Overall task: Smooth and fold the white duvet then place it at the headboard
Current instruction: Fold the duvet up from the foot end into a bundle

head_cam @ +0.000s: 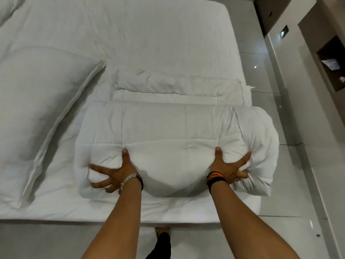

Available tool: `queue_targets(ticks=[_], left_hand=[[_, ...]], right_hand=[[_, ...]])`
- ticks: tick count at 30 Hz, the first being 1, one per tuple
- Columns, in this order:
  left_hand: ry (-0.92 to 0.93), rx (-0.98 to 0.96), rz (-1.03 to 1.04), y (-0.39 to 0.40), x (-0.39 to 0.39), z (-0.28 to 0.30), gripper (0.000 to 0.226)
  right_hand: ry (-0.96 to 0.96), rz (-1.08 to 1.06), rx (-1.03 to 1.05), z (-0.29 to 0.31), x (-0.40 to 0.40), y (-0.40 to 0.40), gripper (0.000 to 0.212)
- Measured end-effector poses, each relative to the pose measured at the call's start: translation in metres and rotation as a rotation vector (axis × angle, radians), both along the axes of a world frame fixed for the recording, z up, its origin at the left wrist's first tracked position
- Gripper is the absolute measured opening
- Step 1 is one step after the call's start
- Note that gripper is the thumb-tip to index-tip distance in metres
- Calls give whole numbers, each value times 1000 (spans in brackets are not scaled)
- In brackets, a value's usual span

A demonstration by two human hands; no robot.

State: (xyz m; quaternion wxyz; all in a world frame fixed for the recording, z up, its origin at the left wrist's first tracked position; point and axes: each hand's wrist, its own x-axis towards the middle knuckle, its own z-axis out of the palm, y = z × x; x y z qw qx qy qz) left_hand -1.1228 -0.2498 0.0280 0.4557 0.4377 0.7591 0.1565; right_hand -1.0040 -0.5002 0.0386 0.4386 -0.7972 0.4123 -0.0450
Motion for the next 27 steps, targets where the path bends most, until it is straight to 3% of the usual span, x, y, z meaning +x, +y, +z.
queue_targets(ticks=[3, 6, 11, 15, 19, 27], left_hand=[[63, 100, -18, 0, 7, -17, 131], [6, 184, -43, 1, 5, -23, 119], [-78, 229, -184, -7, -25, 5, 85], [-200, 260, -224, -21, -62, 37, 74], [-240, 280, -233, -56, -119, 73, 72], [-95, 388, -385, -93, -260, 110, 64]], right_hand=[[-20, 65, -2, -11, 11, 3, 107], [-63, 132, 26, -12, 8, -5, 95], [-153, 243, 120, 3, -17, -35, 82], [-186, 323, 182, 24, -48, -58, 79], [-195, 349, 201, 47, -101, -93, 80], [-104, 358, 241, 93, -229, -156, 79]])
